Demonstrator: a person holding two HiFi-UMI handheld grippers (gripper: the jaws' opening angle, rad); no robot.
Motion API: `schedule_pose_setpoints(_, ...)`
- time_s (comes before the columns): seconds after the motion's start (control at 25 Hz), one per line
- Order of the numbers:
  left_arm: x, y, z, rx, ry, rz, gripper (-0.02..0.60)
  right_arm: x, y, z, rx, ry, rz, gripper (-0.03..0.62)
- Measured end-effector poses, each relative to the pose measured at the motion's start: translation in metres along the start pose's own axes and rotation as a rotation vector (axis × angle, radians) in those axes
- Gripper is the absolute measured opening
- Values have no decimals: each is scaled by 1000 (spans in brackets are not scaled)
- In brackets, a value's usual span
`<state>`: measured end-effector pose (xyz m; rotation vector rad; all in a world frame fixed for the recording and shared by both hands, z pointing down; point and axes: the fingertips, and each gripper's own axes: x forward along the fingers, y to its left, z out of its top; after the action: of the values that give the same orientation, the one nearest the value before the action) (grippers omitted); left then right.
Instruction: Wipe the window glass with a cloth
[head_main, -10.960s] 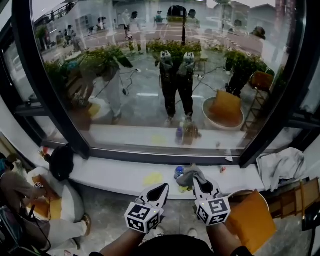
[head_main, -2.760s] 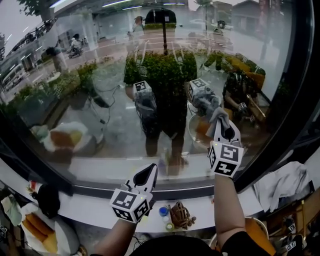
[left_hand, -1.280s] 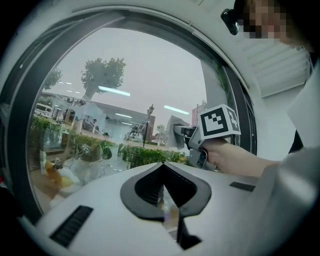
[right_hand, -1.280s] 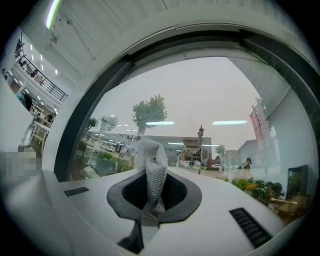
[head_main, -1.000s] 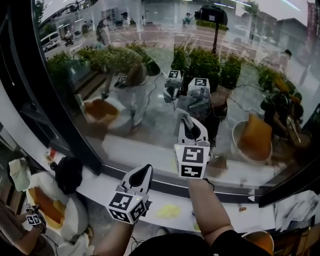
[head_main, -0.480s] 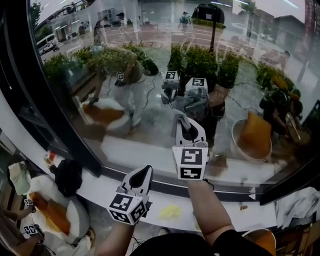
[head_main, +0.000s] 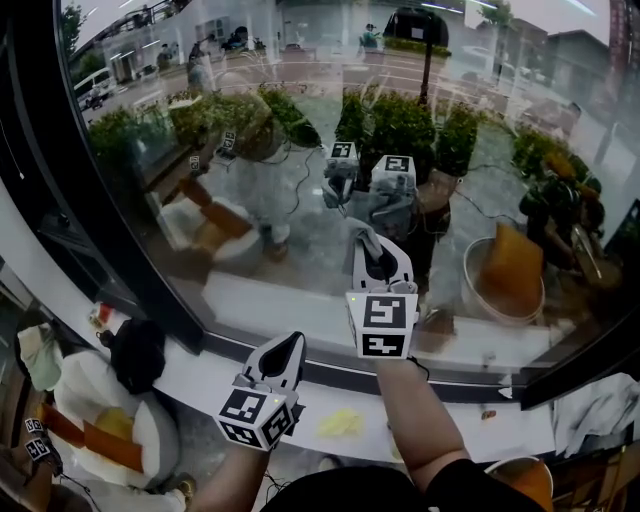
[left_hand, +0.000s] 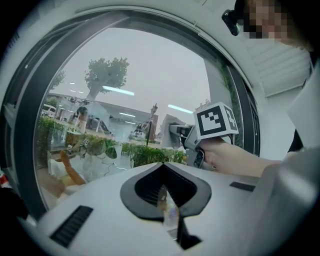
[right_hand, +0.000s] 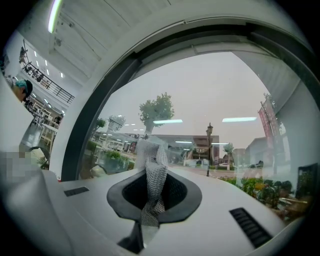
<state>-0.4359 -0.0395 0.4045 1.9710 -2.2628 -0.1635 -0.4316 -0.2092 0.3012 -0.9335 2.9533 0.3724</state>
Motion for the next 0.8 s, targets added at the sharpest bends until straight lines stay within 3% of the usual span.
schedule_pose_setpoints(0.8, 5, -9, 0, 2, -6, -49, 8, -11, 8, 14, -33, -11, 32, 41)
